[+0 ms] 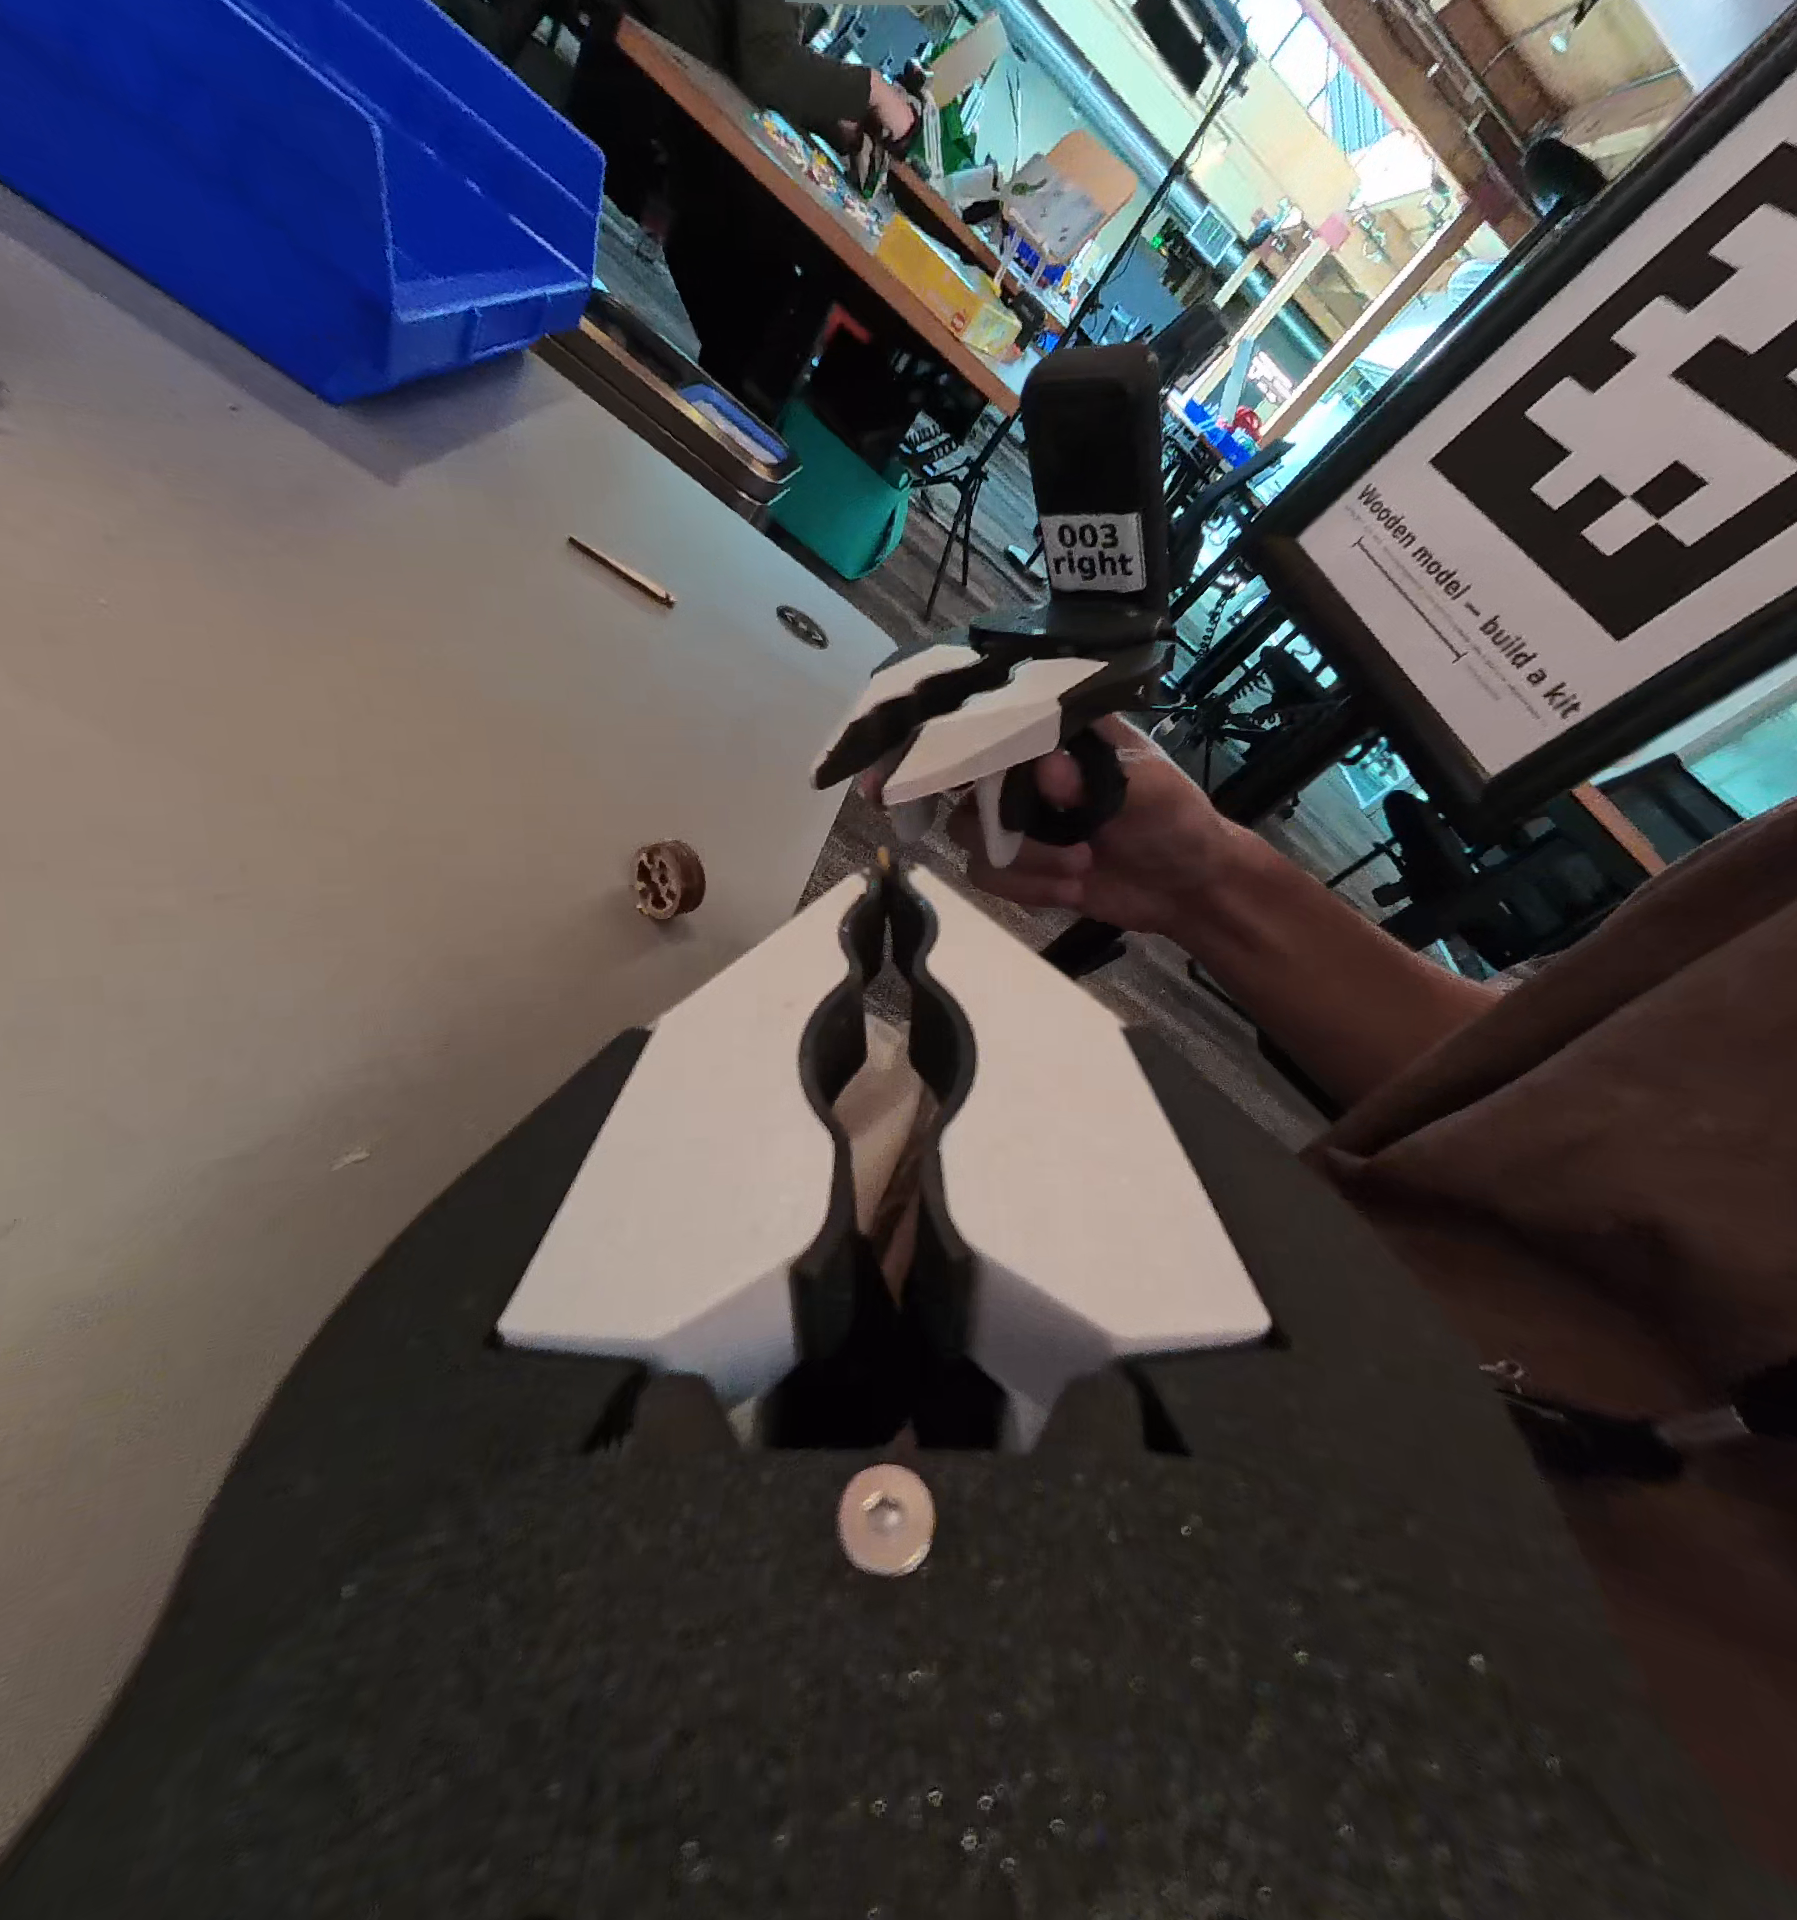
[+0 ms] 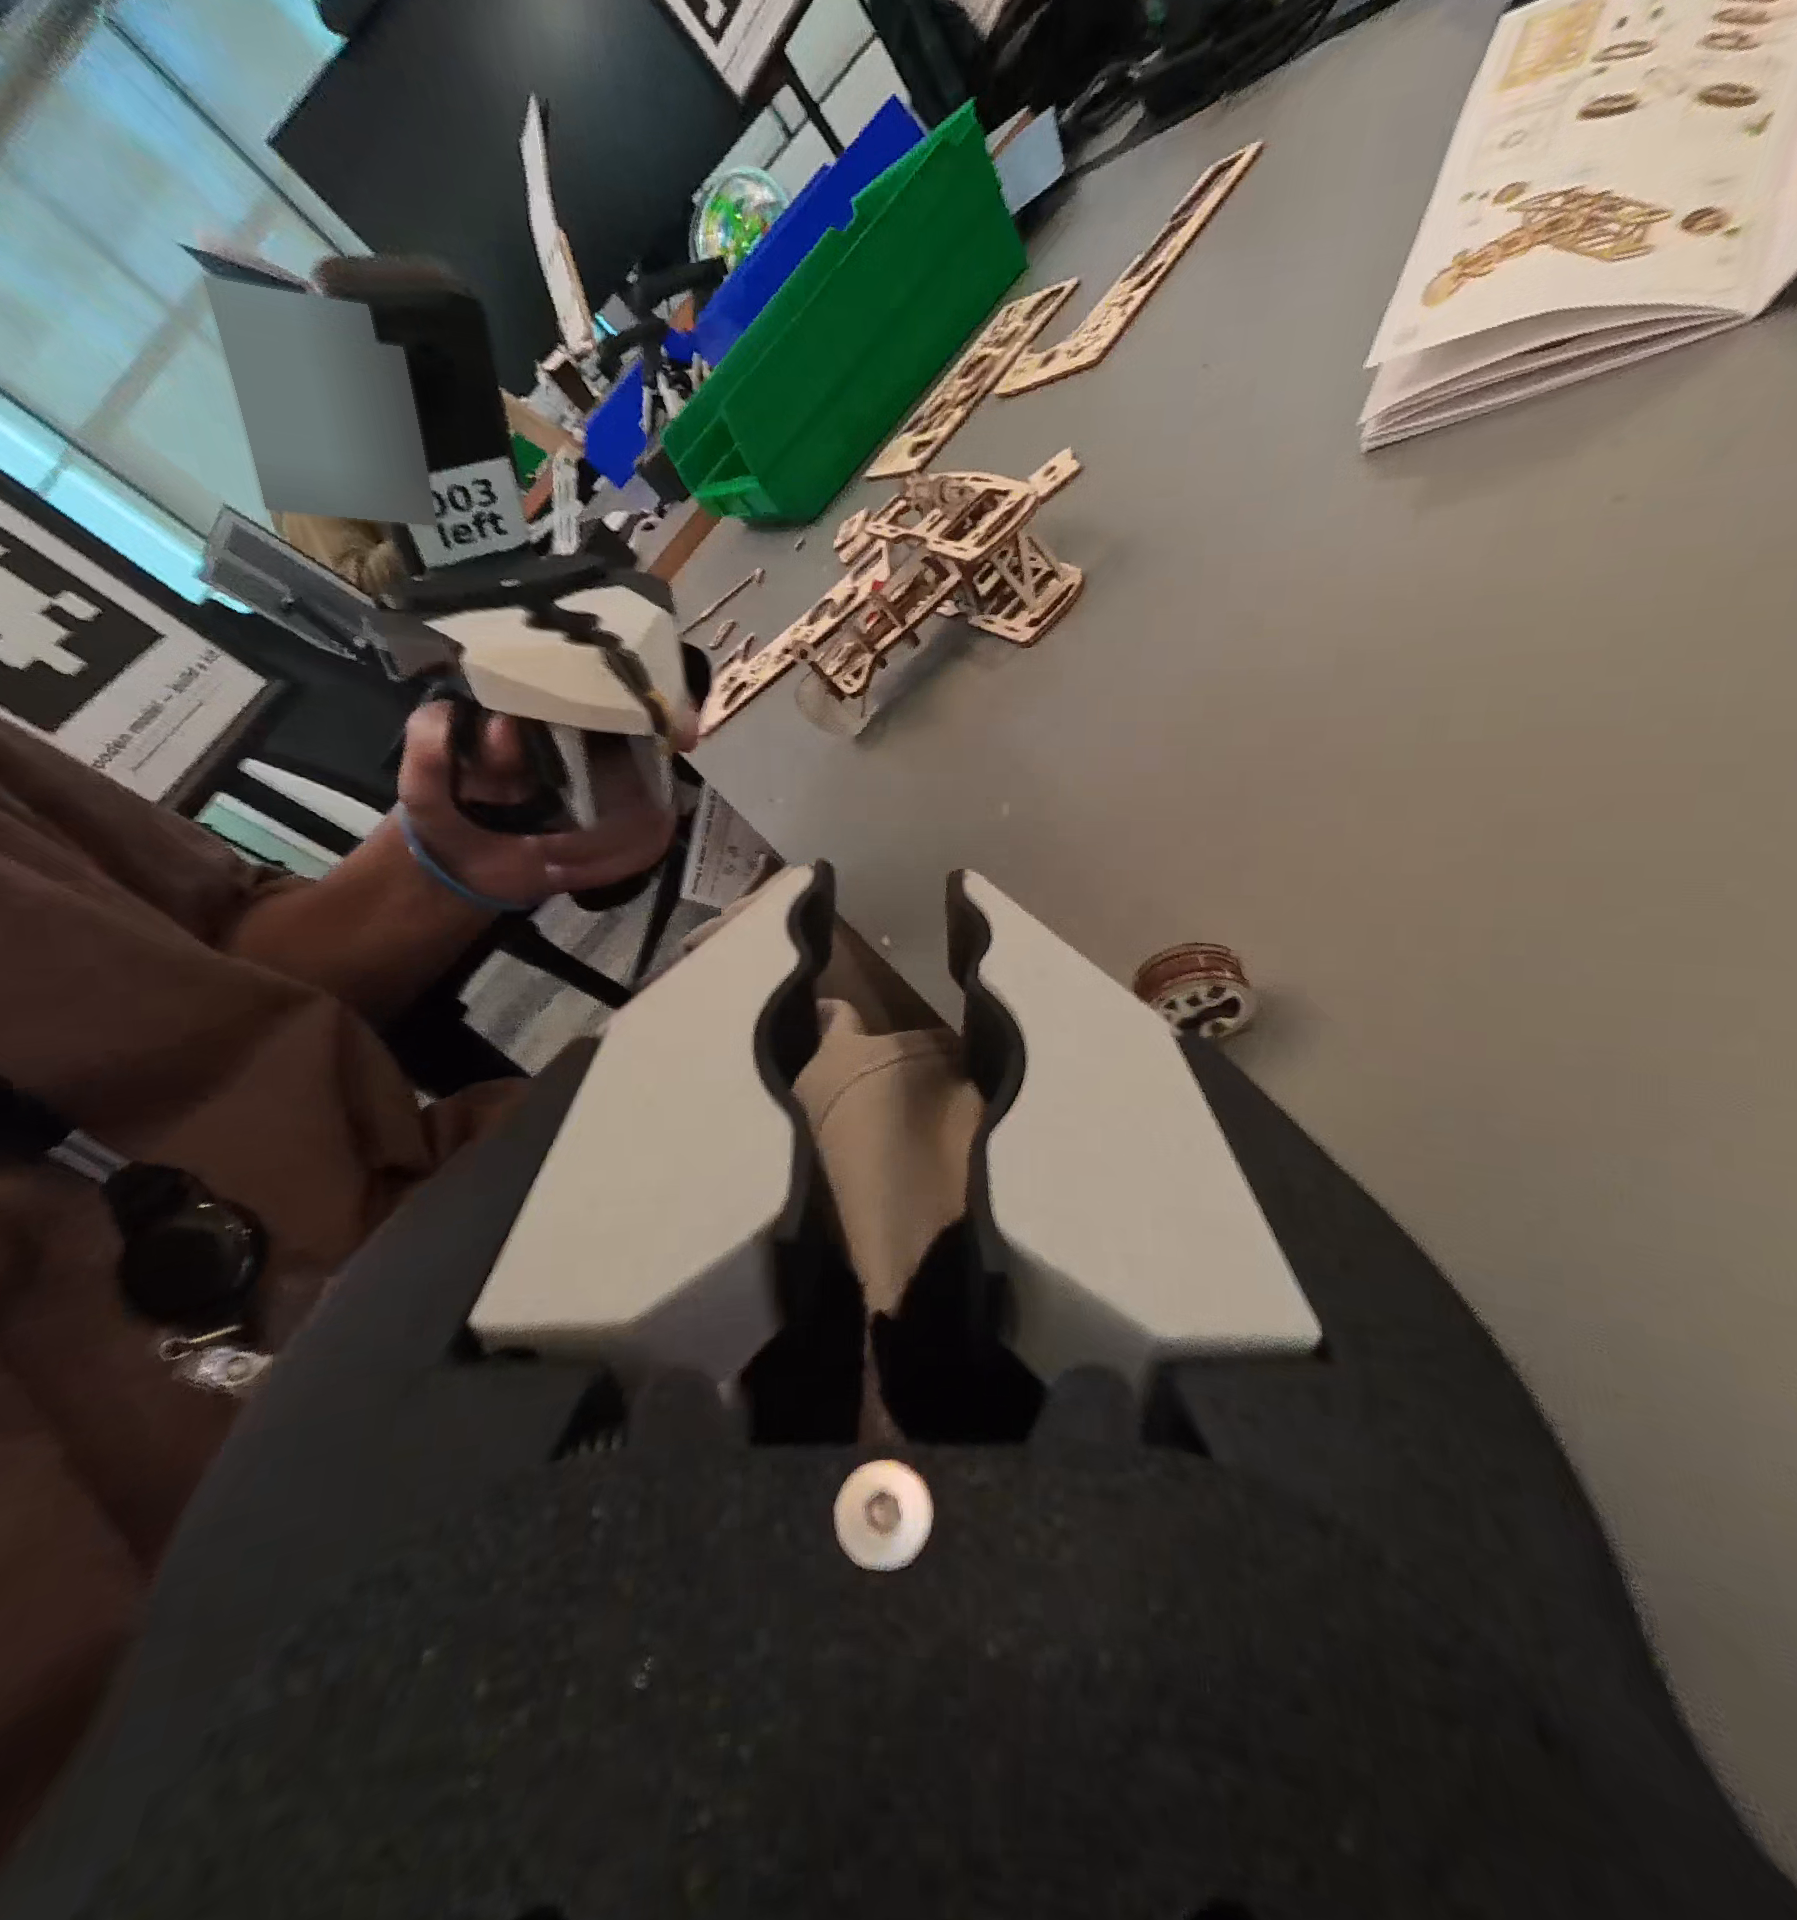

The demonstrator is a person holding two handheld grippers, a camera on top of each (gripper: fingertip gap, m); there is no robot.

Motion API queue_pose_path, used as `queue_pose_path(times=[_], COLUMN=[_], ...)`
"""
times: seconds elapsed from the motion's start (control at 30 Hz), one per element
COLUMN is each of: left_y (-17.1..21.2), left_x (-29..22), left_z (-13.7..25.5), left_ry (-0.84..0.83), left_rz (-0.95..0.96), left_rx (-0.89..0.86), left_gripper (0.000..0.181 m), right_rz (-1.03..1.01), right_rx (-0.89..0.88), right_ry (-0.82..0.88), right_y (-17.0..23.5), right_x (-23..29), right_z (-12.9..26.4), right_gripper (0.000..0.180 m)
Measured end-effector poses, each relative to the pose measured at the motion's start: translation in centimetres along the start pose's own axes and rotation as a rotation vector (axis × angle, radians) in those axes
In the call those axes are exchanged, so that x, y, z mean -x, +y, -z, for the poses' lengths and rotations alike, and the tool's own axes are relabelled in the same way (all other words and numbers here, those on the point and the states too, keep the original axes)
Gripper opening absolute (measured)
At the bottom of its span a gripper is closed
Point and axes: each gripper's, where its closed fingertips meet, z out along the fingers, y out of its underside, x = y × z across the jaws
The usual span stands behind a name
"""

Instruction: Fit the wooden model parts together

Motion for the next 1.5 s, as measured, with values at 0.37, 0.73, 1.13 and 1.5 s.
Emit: queue_pose_path(times=[0.37,0.73,1.13,1.5], left_y=[-0.7,-0.2,1.1,5.5], left_x=[-3.0,-3.5,-2.0,3.8], left_z=[-3.7,-4.1,-4.1,-8.5], left_ry=[0.186,0.227,0.09,-0.314], left_rz=[0.063,0.086,0.01,0.11], left_rx=[-0.13,-0.133,-0.065,0.033], left_gripper=[0.0,0.0,0.0,0.0], right_rz=[-0.122,-0.156,-0.138,0.074], right_rx=[-0.038,-0.059,-0.028,0.168], right_ry=[-0.274,-0.427,-0.294,0.424], right_y=[-0.4,-0.8,-0.1,1.6], right_x=[4.1,6.4,4.3,-6.3], right_z=[-0.3,0.0,-0.7,0.3], right_gripper=[0.018,0.016,0.0,0.0])
